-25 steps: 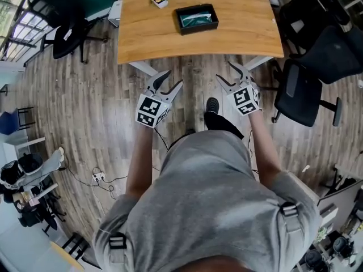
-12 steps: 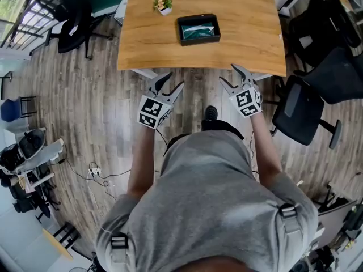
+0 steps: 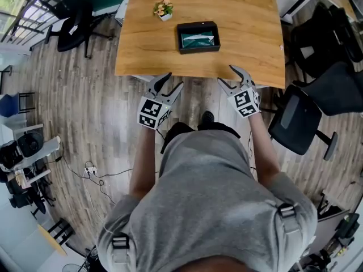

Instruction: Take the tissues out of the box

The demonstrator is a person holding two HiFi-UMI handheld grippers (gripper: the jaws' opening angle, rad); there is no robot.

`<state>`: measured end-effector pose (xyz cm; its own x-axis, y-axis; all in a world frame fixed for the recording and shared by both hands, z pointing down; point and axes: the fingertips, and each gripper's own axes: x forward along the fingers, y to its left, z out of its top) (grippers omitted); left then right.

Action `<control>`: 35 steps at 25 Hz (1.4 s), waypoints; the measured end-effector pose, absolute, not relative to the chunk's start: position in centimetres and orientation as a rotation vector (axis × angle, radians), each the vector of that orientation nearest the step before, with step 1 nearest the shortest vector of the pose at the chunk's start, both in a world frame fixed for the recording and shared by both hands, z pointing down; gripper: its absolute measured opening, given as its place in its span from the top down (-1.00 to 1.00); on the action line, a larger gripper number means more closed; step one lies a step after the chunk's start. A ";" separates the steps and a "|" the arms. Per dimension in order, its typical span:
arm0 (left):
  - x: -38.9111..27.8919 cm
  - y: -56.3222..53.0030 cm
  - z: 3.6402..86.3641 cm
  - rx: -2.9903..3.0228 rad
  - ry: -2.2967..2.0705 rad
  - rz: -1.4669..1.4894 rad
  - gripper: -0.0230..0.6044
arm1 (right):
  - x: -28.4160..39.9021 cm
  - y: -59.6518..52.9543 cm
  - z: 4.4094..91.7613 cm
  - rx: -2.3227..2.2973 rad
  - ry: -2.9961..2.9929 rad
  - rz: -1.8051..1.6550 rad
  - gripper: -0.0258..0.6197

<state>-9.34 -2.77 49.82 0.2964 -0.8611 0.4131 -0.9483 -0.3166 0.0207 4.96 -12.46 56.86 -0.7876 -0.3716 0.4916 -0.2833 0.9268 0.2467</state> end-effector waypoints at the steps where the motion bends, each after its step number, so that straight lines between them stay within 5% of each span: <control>1: -9.5 -3.1 49.8 2.307 -1.654 0.476 0.25 | 4.7 -12.7 56.8 0.467 -2.532 -0.215 0.06; 35: -16.8 -18.5 54.9 2.530 -1.182 0.565 0.25 | -0.2 -21.7 59.0 0.817 -2.330 -0.063 0.06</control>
<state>-16.84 -18.51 54.91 0.5862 -0.6640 0.4642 -0.7784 -0.6206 0.0952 -0.17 -21.73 59.04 -0.5879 -0.5723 0.5718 -0.5404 0.8038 0.2489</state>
